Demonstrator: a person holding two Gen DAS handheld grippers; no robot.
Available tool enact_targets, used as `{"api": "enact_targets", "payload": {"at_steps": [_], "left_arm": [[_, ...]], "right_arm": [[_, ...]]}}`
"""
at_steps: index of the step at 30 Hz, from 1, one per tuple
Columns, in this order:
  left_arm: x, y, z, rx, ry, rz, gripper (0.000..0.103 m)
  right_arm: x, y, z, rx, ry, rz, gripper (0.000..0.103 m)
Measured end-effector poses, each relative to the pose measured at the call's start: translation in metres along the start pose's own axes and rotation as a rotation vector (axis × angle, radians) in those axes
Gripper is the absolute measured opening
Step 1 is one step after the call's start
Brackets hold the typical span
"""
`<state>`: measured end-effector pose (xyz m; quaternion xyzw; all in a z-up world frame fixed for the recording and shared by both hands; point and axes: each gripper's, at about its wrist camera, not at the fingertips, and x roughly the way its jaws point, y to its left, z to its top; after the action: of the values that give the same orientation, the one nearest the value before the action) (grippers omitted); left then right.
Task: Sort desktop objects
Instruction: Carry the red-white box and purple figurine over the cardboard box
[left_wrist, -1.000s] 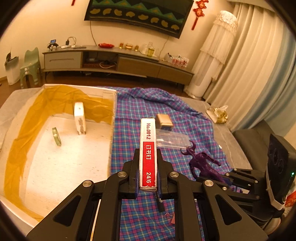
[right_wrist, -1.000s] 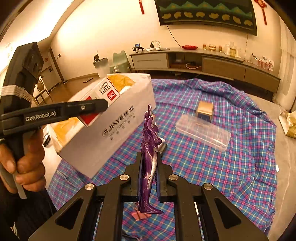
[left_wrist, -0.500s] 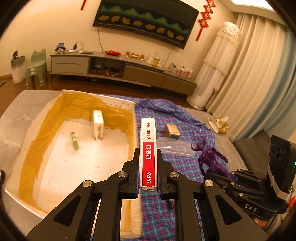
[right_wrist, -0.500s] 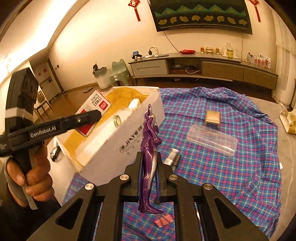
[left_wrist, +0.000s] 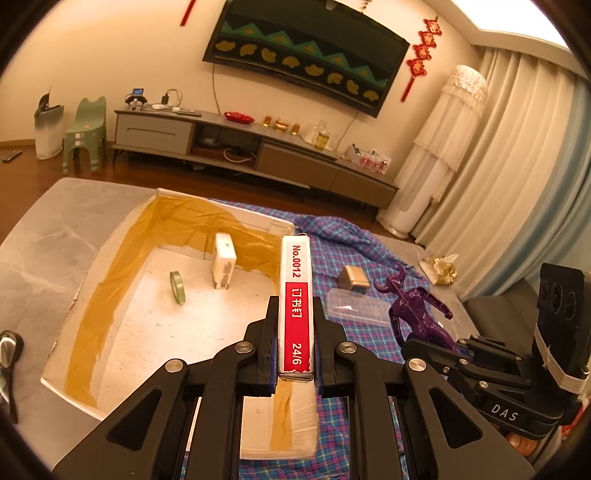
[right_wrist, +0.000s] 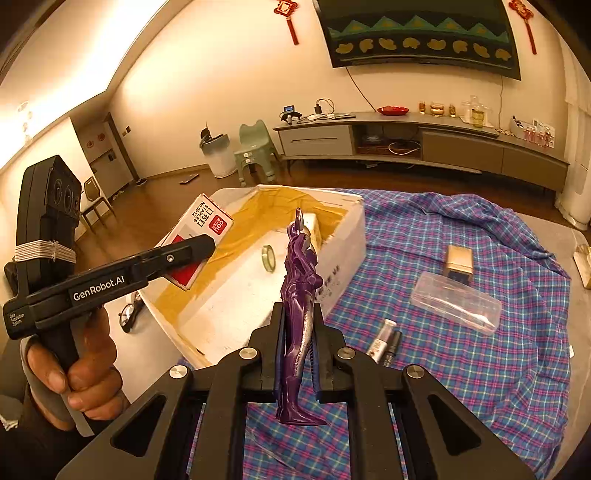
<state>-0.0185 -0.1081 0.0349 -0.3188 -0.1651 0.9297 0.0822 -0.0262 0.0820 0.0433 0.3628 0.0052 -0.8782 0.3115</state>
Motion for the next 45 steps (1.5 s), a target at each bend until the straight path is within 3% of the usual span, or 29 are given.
{"api": "enact_targets", "payload": {"at_steps": [18,45], "left_arm": [[-0.010,0.038,0.006,-0.062,-0.020,0.027,0.014],[0.012,0.109,0.011,-0.189,0.069,0.144,0.014]], "right_arm": [[0.025,0.048,0.030,-0.106,0.024,0.034,0.013],[0.100,0.070,0.054,-0.166,0.161,0.078,0.013]]}}
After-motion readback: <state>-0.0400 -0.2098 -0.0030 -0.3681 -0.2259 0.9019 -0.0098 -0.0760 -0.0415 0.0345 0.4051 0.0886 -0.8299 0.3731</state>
